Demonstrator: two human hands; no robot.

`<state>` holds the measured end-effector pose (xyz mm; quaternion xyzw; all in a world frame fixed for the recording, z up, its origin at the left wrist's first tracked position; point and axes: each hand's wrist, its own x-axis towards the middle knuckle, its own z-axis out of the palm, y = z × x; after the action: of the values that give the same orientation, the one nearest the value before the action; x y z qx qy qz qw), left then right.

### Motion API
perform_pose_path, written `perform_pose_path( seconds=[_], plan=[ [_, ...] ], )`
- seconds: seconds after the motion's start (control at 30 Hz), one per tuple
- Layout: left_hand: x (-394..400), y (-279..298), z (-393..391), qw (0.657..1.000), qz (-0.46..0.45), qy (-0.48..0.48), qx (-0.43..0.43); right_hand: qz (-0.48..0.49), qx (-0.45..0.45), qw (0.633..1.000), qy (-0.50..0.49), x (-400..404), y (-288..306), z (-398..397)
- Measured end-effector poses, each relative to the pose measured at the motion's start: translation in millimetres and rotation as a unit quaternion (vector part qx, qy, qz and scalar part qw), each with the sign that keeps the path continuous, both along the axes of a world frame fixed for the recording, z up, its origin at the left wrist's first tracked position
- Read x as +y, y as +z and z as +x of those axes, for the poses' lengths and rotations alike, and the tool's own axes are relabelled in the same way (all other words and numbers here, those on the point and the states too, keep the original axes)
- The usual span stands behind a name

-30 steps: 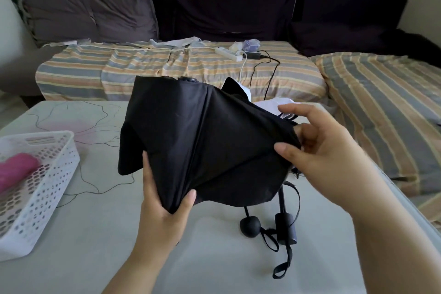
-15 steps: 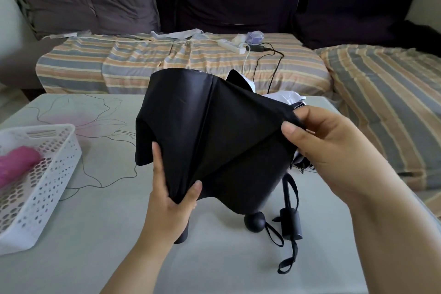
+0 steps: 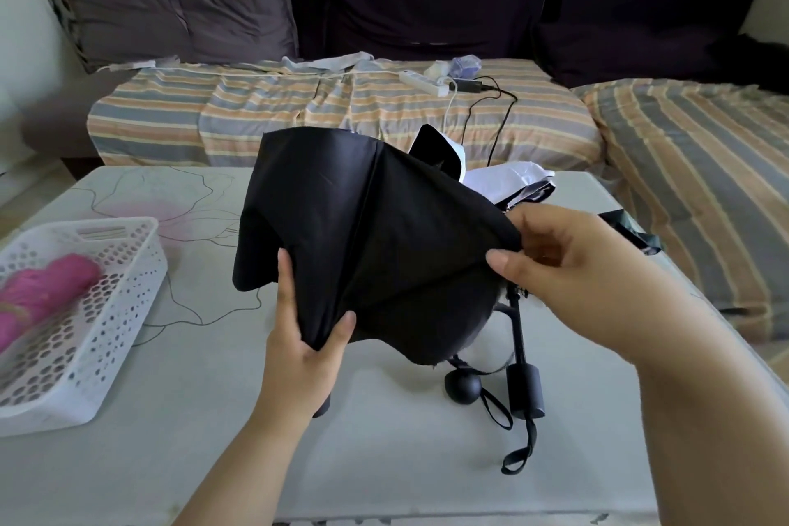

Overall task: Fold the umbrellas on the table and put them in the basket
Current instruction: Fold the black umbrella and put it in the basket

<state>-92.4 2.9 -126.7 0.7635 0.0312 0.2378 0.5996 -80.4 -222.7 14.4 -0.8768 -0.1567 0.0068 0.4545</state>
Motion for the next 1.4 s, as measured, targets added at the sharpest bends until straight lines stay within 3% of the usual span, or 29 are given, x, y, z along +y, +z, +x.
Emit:
perform_pose_path(
  seconds=[0.1,0.2,0.27,0.37,0.47,0.53,0.6,0.67,0.7,0.77,0.87,0.93,1.17,1.23,1.4],
  plan=[
    [-1,-2,-3,1.0,0.009,0.008,-0.001,0.136,0.065,0.989,0.003,15,-6,-2],
    [-6,0,-5,1.0,0.001,0.0,-0.021,0.093,-0.069,0.991,-0.075,31,-15,-5],
    [-8,1,-5,0.999,-0.022,-0.004,-0.024,0.156,-0.122,0.978,-0.062,35,-10,-10],
    [-9,4,-5,0.999,-0.039,-0.004,0.004,0.324,-0.06,0.944,-0.014,30,-4,-13],
    [-12,3,-6,0.999,-0.037,0.008,0.0,0.422,0.025,0.906,0.01,27,-4,-12],
    [-12,0,-6,0.999,-0.032,0.003,-0.004,0.388,0.037,0.921,-0.017,23,-4,-10],
    [-10,-2,-5,0.999,-0.032,0.01,-0.004,0.228,-0.017,0.969,-0.097,18,-5,-8],
    [-11,0,-4,0.999,-0.033,0.023,-0.006,0.087,-0.084,0.979,-0.163,15,-4,-7],
    [-11,1,-4,0.999,-0.033,0.026,-0.005,0.064,-0.106,0.977,-0.173,15,-4,-8],
    [-11,3,-2,0.999,-0.042,0.015,0.006,0.079,-0.126,0.976,-0.16,15,-2,-10],
    [-14,5,-3,0.999,-0.033,0.012,0.017,0.202,-0.105,0.972,-0.061,14,1,-13],
    [-14,2,-4,0.999,-0.02,0.028,0.002,0.227,-0.11,0.967,-0.032,14,1,-14],
    [-13,6,-4,0.999,-0.019,0.024,0.029,0.034,-0.094,0.991,-0.085,15,0,-19],
    [-14,7,-5,0.999,-0.028,0.03,0.017,0.022,-0.134,0.987,-0.091,16,5,-23],
    [-12,4,-6,1.0,-0.007,0.024,0.015,0.037,-0.116,0.987,-0.102,14,7,-24]
  ],
)
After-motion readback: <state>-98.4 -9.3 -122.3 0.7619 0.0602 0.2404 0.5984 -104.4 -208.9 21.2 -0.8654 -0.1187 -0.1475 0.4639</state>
